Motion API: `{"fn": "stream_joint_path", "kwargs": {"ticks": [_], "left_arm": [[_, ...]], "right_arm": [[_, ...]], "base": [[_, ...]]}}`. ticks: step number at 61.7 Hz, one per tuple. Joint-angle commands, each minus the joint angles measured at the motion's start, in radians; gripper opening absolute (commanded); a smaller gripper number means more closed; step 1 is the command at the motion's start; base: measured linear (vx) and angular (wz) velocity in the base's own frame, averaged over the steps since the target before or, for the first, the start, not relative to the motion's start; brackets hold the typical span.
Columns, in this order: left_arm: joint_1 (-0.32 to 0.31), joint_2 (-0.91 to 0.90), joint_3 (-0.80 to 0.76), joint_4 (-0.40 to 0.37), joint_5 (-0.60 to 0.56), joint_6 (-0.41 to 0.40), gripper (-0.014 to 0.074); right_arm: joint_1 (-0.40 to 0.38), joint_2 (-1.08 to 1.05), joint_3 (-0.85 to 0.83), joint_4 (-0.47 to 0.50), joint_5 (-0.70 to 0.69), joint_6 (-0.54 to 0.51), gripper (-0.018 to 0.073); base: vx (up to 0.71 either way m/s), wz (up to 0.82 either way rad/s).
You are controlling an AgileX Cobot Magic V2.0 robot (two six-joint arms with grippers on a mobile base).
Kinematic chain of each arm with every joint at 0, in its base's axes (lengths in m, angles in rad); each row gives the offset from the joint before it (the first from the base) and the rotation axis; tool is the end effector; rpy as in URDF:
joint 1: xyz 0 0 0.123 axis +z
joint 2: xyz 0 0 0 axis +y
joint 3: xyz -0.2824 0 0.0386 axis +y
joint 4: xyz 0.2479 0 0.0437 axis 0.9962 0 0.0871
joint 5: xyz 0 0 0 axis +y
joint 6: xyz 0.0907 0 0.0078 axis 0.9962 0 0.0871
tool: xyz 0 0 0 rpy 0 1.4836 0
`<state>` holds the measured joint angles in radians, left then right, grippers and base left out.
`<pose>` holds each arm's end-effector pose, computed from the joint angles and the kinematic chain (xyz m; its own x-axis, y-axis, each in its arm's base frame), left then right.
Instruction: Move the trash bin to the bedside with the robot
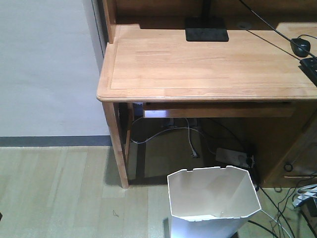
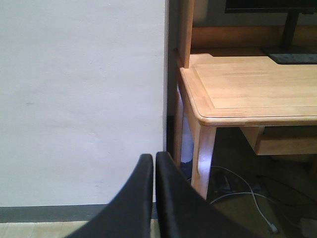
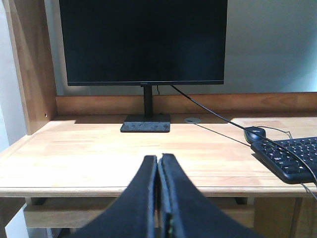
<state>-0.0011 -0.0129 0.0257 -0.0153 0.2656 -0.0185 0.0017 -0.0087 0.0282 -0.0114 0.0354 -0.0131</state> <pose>0.0549 -0.0004 0.1811 -0.1901 -0.0330 -0.9812 -0.0013 0.9994 -0.0334 0.0570 0.0001 0.2008 0.0323 -0.0244 -0.9992 -0.0005 0.9997 -0.0245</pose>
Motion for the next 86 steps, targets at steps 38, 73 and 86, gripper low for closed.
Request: {"fn": "stream_joint_path", "kwargs": {"ticks": [38, 73, 86], "left_arm": [[-0.002, -0.016, 0.019, -0.003, -0.069, -0.004, -0.0006], [-0.002, -0.016, 0.019, -0.003, -0.069, -0.004, -0.0006], [-0.002, -0.016, 0.019, -0.003, -0.069, -0.004, -0.0006]], "right_arm": [[0.001, 0.110, -0.153, -0.014, -0.085, -0.009, -0.0005], [0.001, 0.544, -0.420, 0.001, 0.066, 0.000, -0.0005], [0.000, 0.551, -0.420, 0.001, 0.075, 0.000, 0.0006]], "base": [[0.00, 0.00], [0.00, 0.00], [0.00, 0.00]]}}
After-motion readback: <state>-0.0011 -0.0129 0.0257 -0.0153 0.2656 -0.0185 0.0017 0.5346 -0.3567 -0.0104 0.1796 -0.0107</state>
